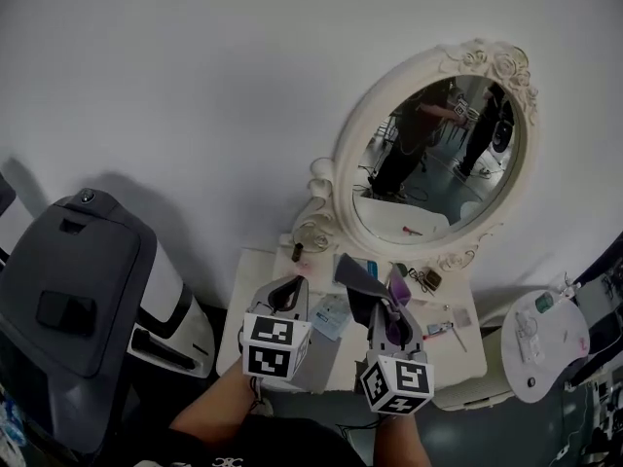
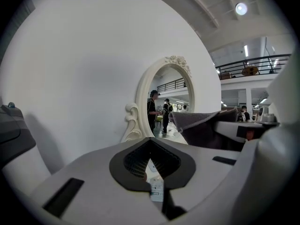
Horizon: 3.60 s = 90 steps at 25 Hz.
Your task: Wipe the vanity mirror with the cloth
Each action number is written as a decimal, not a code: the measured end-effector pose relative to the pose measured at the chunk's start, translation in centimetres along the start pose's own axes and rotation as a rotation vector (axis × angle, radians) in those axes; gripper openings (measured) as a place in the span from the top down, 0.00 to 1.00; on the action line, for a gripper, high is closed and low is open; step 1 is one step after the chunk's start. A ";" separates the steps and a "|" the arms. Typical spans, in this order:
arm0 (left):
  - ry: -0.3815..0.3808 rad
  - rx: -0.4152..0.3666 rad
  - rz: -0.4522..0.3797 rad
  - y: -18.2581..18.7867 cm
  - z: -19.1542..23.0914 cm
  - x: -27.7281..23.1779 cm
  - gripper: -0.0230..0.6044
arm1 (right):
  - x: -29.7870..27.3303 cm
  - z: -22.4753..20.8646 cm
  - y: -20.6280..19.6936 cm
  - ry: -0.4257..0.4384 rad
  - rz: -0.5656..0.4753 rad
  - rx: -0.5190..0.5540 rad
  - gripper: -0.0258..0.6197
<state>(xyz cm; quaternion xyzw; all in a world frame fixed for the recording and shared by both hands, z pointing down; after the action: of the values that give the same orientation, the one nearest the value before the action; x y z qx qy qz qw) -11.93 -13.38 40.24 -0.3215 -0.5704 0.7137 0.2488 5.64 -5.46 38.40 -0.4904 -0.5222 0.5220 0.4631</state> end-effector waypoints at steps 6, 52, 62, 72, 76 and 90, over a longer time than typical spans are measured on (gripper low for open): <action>0.009 0.023 0.019 0.1 3.7 -2.5 0.97 | -4.5 0.9 0.0 0.009 0.002 0.000 0.89; 0.292 -0.024 0.053 2.9 5.8 -8.6 0.97 | -28.7 -10.5 30.9 -0.019 -0.586 0.042 0.89; 0.285 -0.029 0.072 2.7 5.0 -10.1 0.97 | -29.0 -5.1 26.0 0.071 -0.563 0.200 0.89; 0.302 -0.022 0.092 2.2 4.7 -10.1 0.97 | -29.7 -0.6 16.6 0.226 -0.478 0.274 0.89; 0.303 -0.026 0.093 2.2 4.1 -10.2 0.97 | -29.9 0.6 11.9 0.295 -0.429 0.322 0.89; 0.289 -0.044 0.100 1.9 2.0 -10.0 0.97 | -30.6 -3.0 -5.7 0.265 0.034 0.398 0.89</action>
<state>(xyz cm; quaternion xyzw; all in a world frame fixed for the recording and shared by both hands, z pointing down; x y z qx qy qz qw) -6.69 -22.30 40.39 -0.4544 -0.5275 0.6587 0.2854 11.26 -35.54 45.09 -0.4623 -0.3353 0.5536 0.6061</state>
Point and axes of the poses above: the fingertips, and each gripper's own axes: x backward along the fingers, z to its left, y out of its top, the point moved 6 cm from there along x, backward along the fingers, and after that the axes turned 7 degrees about -y, right-handed, at the moved point
